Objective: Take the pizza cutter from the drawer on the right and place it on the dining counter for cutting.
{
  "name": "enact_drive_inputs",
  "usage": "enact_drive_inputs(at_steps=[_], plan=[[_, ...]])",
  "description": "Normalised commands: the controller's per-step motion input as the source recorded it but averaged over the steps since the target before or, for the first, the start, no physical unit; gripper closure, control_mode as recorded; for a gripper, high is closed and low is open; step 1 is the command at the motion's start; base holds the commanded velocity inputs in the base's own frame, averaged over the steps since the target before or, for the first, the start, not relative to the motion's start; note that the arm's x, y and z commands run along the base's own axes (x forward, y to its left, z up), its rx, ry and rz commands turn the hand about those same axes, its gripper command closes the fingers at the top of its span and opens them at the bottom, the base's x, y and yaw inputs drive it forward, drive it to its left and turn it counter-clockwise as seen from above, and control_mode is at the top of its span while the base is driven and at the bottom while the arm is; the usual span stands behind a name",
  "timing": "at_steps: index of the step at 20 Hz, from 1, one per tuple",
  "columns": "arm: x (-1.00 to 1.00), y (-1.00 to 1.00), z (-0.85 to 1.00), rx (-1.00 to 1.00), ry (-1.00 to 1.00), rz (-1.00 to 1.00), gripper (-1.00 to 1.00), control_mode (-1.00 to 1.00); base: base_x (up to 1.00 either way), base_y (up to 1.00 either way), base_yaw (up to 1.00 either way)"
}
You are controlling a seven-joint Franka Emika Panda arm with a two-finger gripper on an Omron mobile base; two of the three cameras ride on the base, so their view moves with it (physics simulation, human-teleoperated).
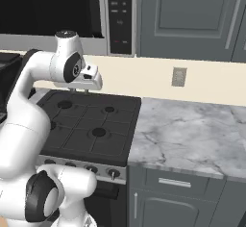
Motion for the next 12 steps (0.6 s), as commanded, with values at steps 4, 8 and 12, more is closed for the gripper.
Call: enact_drive_inputs(at_steps=[4, 8, 12], plan=[[-0.02, -0.11, -0.03, 0.01, 0.00, 0.00, -1.00, -1.00, 0.00, 0.00, 0.00], [-0.15, -0.50, -0.12, 0.10, 0.00, 0.00, -1.00, -1.00, 0.00, 0.00, 0.00], [-0.17, -0.61, -0.11, 0.15, 0.00, -0.03, -1.00, -1.00, 0.00, 0.00, 0.00]])
